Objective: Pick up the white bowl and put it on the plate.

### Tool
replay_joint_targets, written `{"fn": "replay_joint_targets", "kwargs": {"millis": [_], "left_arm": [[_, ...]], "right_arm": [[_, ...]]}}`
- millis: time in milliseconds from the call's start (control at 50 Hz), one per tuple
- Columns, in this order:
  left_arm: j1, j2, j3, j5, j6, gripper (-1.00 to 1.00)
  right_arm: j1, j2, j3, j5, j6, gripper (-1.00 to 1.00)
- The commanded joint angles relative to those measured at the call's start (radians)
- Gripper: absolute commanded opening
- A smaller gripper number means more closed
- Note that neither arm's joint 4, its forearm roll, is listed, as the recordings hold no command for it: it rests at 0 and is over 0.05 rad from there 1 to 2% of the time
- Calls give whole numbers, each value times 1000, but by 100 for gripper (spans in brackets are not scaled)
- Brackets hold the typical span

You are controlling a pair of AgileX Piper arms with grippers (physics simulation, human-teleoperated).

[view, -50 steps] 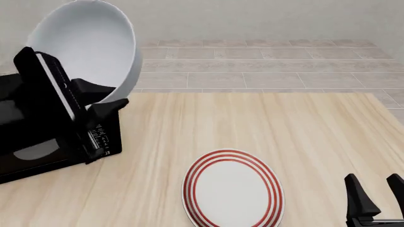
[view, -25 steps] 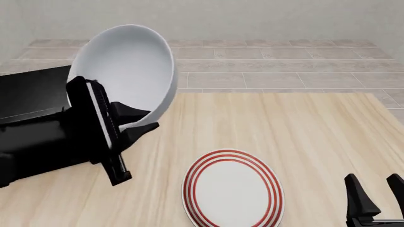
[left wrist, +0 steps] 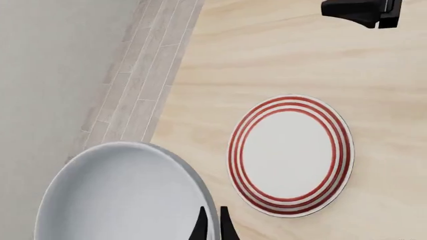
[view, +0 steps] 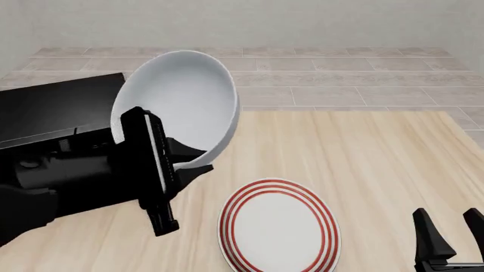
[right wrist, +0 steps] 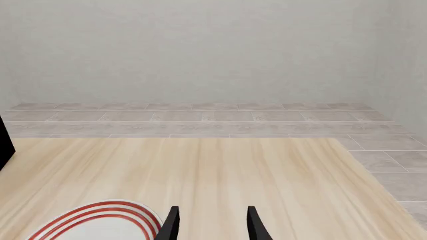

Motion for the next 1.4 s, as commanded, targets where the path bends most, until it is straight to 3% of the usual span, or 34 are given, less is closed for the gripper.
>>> {"fn": "replay_joint_targets", "kwargs": {"millis": [20, 1400], "left_arm": [[-38, 35, -7, -4, -25, -100], [-280, 251, 26, -148, -161, -100]], "right_arm": [[-2, -1, 0, 2, -1, 100], [-2, 0, 0, 2, -1, 100]]}}
